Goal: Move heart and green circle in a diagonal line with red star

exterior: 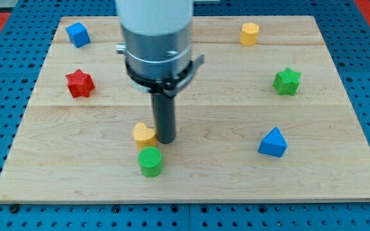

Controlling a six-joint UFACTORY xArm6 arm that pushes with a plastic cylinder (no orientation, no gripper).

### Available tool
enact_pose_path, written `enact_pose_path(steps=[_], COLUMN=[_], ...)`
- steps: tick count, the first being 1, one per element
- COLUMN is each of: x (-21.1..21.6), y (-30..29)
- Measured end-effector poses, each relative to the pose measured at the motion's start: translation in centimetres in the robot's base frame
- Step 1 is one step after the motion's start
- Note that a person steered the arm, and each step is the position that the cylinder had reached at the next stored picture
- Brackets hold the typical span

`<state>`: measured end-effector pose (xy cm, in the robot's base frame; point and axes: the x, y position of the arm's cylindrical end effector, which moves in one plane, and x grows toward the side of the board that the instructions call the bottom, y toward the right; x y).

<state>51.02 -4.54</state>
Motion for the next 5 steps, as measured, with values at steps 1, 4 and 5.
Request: enact_pose_path(steps=[1, 4, 5], x=[-0.13, -0.13, -0.13], y=[-0.51, -0.90, -1.04])
